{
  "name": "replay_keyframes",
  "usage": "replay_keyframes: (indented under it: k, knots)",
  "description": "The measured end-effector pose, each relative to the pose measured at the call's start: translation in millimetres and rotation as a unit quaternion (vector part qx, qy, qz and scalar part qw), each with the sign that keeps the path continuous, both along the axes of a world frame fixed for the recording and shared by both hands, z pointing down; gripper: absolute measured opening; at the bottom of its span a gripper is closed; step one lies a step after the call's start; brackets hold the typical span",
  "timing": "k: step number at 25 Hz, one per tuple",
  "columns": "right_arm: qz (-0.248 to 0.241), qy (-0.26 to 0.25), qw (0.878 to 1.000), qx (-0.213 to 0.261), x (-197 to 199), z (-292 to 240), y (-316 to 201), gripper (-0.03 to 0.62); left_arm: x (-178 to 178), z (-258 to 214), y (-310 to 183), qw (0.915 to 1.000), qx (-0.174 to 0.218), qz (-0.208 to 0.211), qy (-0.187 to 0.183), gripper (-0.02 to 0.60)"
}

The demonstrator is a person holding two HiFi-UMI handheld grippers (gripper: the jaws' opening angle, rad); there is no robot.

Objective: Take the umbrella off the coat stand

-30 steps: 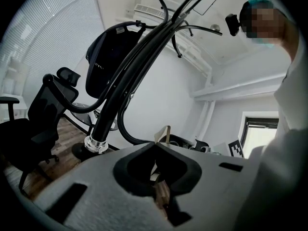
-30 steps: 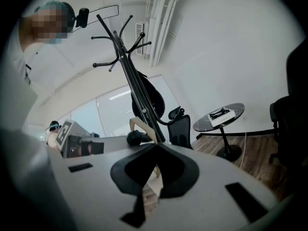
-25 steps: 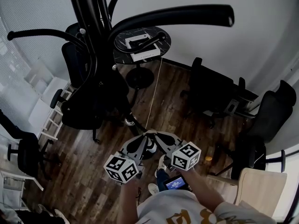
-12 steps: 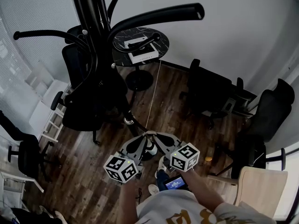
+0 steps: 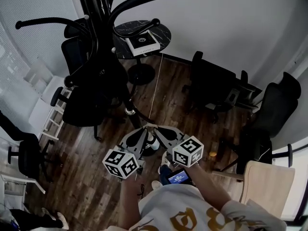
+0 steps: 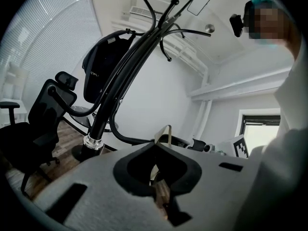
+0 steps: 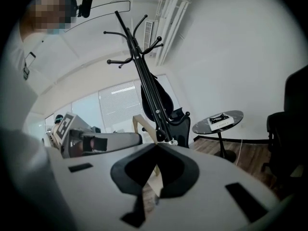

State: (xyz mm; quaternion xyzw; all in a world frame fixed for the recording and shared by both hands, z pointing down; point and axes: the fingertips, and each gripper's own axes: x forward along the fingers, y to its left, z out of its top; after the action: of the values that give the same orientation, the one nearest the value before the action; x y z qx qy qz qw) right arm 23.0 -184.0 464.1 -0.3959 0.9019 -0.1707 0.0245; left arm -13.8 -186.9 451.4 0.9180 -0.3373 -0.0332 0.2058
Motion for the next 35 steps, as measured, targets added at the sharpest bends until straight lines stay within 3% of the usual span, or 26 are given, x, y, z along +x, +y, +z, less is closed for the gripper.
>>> replay_keyframes:
  k: [14,35]
  knots:
    - [0.004,0.015,1.0,0.01,-7,-11,31,0.013,-8,-11,30,0.9999,0.012,0.003,-0.004,0.021]
    - [0.047,0.019,0.999,0.018,12,-20,89,0.013,15,-20,82,0.9983,0.023,0.054,-0.002,0.021]
